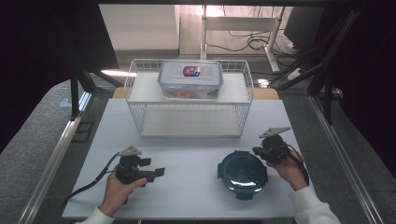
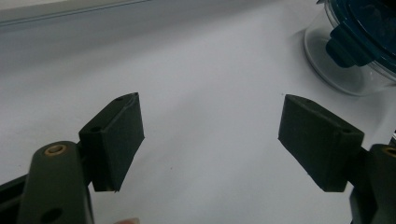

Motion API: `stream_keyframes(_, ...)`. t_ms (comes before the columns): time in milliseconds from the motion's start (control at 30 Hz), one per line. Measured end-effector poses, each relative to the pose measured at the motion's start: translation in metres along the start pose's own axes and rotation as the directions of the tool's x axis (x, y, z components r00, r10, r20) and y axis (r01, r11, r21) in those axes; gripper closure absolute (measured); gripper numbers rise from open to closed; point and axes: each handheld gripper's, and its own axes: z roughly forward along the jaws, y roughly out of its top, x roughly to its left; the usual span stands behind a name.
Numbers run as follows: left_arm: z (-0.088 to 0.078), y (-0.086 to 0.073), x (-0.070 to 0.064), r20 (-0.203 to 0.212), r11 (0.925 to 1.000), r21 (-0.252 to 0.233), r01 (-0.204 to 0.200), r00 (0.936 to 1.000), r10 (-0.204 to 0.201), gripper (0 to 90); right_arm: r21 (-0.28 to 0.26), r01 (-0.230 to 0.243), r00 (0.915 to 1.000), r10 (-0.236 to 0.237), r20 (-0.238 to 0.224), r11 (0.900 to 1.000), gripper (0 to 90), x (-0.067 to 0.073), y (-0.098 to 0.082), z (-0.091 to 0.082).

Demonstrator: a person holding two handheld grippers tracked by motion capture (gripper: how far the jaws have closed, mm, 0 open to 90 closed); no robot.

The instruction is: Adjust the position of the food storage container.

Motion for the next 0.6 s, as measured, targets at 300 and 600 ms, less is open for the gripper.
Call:
stream_keyframes(300,0.001,-0.001,0.000,0.000,1.0000,0.003,-0.009,1.0000,0.009,21.4,0.018,-0.137,0.9885,0.136,0.066,0.990,89.3,-0.012,-0.048,-0.023)
stream_keyframes(600,0.002,0.000,0.001,0.008,0.9999,0.007,-0.010,0.9999,0.010,21.5,0.043,-0.154,0.9880,0.154,0.013,0.987,89.4,0.004,-0.064,-0.019)
